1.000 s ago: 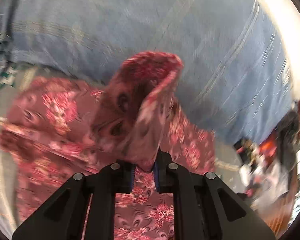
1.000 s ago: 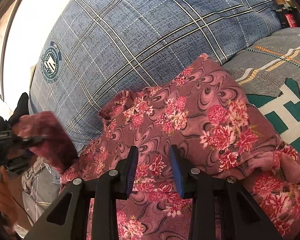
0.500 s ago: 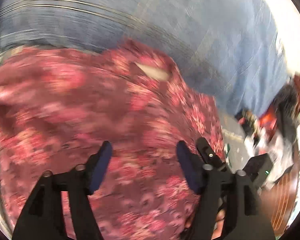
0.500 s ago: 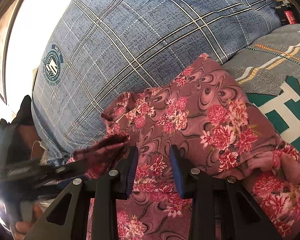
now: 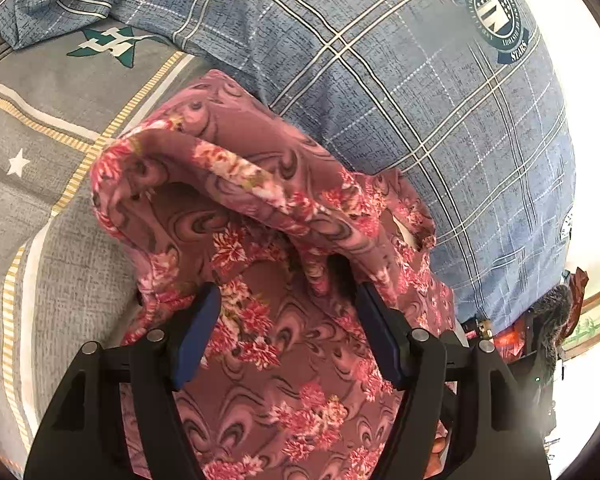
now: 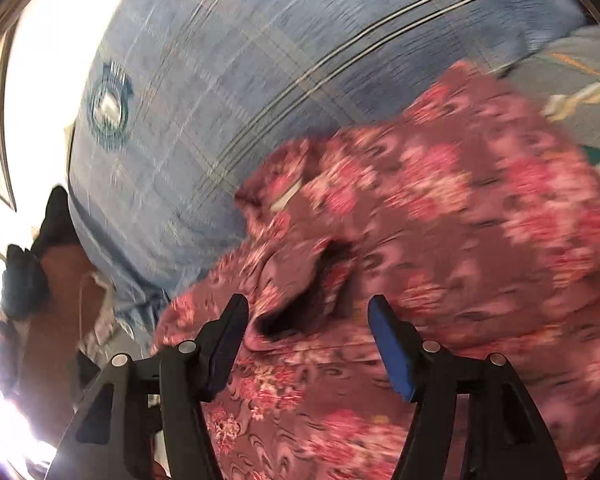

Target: Fold small clothes

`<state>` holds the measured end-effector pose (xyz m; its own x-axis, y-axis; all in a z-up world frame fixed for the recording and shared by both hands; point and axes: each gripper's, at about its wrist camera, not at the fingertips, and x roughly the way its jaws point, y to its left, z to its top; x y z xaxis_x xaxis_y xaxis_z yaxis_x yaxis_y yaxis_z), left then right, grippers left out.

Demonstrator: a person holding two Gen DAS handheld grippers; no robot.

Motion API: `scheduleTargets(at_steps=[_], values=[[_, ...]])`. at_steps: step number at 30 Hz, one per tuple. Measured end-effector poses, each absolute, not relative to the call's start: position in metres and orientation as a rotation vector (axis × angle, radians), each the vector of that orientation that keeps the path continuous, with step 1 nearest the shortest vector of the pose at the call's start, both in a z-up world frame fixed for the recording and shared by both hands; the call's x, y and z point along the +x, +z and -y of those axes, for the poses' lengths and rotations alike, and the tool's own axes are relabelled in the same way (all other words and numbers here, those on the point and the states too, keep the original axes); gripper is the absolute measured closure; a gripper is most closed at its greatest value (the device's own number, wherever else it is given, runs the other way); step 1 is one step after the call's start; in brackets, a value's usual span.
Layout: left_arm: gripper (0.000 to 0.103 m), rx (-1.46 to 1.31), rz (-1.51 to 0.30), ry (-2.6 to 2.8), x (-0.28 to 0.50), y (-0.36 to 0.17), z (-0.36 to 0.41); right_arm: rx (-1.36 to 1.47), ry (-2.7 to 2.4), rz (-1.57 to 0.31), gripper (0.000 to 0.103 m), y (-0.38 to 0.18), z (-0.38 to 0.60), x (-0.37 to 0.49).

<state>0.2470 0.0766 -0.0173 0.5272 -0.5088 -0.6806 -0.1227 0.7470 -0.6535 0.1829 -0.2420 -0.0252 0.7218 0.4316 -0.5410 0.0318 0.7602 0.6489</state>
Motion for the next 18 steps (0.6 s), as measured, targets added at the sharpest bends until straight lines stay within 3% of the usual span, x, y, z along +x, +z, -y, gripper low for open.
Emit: scheduleTargets(at_steps=[2, 3, 4, 12, 18], values=[[0.034, -0.716, -1.006, -0.254, 0.249, -0.017, -0.075, 0.577, 0.242, -0.76, 0.048, -0.021, 0.221, 0.191], [0.034, -0.71, -1.003, -0.251, 0.248, -0.016, -0.075, 0.523, 0.247, -0.772, 0.082, -0.018, 0.212, 0.194], [0.034, -0.709, -1.002, -0.249, 0.249, -0.017, -0.074, 0.489, 0.265, -0.781, 0.096, -0.013, 0.207, 0.197], [0.034, -0.772, -1.008, -0.238, 0.25, -0.019, -0.085, 0.504, 0.262, -0.521, 0.097, 0.054, 0.262, 0.159], [0.034, -0.778, -1.027, -0.259, 0.248, -0.02, -0.082, 0.576, 0.075, -0.562, 0.097, 0.031, 0.339, 0.149]])
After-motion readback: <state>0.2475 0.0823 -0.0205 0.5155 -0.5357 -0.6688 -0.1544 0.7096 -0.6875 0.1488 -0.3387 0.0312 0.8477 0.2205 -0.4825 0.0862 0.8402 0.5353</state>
